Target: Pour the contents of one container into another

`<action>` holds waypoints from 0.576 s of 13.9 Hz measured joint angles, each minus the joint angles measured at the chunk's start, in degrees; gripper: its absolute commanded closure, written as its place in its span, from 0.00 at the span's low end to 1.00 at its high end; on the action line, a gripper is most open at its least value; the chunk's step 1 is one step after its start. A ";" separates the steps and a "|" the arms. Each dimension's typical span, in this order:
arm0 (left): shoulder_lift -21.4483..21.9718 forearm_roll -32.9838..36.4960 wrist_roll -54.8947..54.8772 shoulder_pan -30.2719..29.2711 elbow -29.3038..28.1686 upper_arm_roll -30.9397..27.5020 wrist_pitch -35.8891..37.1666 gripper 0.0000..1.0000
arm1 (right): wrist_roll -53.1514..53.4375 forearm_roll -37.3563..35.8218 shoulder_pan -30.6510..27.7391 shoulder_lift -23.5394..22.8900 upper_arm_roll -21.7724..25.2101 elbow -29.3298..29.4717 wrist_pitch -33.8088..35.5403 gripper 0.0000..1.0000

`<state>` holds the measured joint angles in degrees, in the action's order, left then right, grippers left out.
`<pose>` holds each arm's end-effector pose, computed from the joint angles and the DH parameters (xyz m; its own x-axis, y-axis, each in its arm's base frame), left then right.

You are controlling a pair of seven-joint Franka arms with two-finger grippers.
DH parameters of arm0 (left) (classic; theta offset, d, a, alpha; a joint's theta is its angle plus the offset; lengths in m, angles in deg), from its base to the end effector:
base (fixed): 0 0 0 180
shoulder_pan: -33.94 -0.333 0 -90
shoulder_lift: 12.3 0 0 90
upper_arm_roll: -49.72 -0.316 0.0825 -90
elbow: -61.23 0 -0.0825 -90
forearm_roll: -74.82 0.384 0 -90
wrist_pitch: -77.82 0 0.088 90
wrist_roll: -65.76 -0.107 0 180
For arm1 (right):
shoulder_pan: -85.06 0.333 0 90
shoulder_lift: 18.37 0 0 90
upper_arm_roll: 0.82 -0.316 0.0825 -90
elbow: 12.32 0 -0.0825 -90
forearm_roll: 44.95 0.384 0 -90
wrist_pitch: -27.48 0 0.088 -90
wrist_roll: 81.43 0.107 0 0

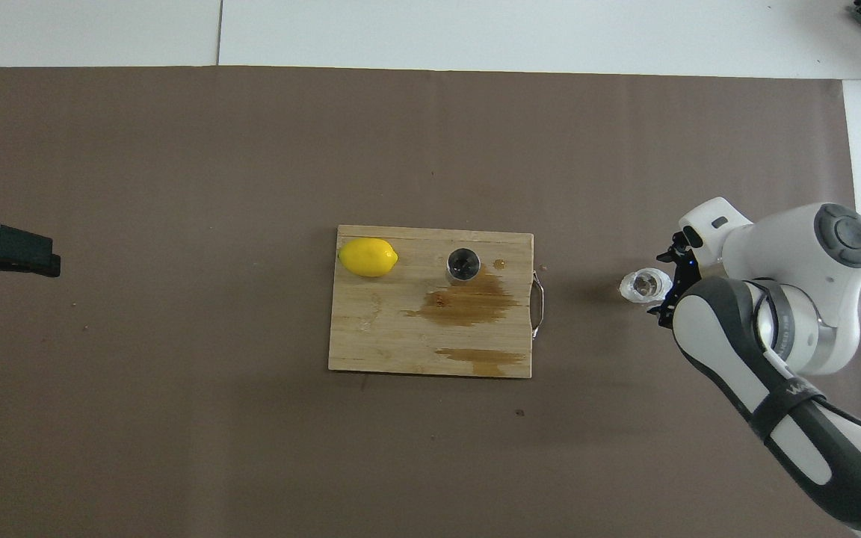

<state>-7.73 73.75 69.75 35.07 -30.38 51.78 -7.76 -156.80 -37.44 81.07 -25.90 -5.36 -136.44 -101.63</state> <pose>0.5206 -0.0320 0.6476 0.9996 0.0127 -0.0266 0.0131 -0.9998 0.0140 0.5482 0.0085 0.3316 0.3271 0.9405 0.0921 0.9441 -0.3210 -0.0745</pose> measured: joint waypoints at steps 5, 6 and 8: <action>0.00 0.00 0.00 0.00 0.00 0.00 0.00 0.00 | 13.98 0.13 -0.67 3.43 0.14 7.70 7.27 0.00; 0.00 0.00 0.00 0.00 0.00 0.00 0.00 0.00 | 18.41 0.13 -0.71 3.43 0.13 9.62 9.37 0.00; 0.00 0.00 0.00 0.00 0.00 0.00 0.00 0.00 | 26.82 0.08 -0.61 3.45 0.03 13.87 13.32 0.00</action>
<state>-7.73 73.75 69.75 35.07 -30.38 51.78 -7.76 -129.98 -37.36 80.46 -22.45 -5.33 -122.57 -88.31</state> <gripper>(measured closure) 0.000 0.000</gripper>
